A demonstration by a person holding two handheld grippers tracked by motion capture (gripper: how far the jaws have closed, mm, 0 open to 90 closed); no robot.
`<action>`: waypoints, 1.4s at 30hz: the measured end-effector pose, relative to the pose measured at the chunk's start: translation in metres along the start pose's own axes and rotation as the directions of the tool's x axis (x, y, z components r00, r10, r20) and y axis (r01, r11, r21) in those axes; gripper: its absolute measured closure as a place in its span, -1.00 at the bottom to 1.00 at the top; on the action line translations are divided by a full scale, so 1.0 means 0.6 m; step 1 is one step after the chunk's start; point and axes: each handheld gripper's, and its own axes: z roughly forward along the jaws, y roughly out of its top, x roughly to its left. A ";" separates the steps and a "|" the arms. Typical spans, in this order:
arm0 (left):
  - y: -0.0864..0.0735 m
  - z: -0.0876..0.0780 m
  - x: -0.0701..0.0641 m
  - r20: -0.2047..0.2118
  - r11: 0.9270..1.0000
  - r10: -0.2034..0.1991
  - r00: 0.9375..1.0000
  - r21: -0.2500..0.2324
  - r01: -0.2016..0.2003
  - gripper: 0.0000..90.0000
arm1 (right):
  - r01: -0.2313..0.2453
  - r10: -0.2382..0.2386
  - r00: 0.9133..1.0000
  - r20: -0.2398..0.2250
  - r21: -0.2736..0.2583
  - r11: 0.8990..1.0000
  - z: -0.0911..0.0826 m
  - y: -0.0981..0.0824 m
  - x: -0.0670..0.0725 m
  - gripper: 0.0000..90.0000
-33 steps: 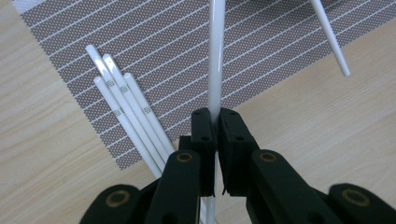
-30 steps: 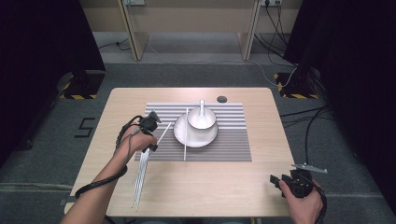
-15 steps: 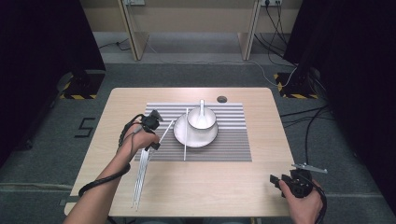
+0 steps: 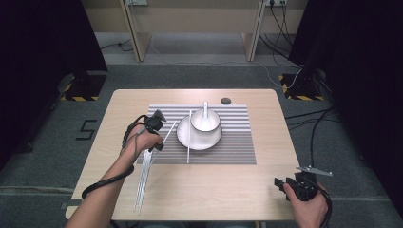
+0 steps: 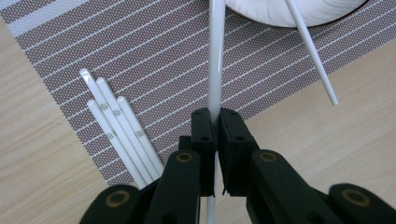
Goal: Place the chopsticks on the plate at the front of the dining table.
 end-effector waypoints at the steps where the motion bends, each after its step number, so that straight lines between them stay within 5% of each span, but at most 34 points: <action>1: 0.001 0.000 0.000 0.001 1.000 -0.001 1.000 0.001 0.001 0.89 | 0.001 -0.001 1.000 0.000 0.001 1.000 0.000 0.000 0.000 0.03; 42: 0.040 0.020 -0.011 0.035 0.999 -0.042 0.998 -0.024 0.043 0.89 | 0.000 0.000 1.000 0.002 -0.001 1.000 -0.001 0.001 -0.002 0.03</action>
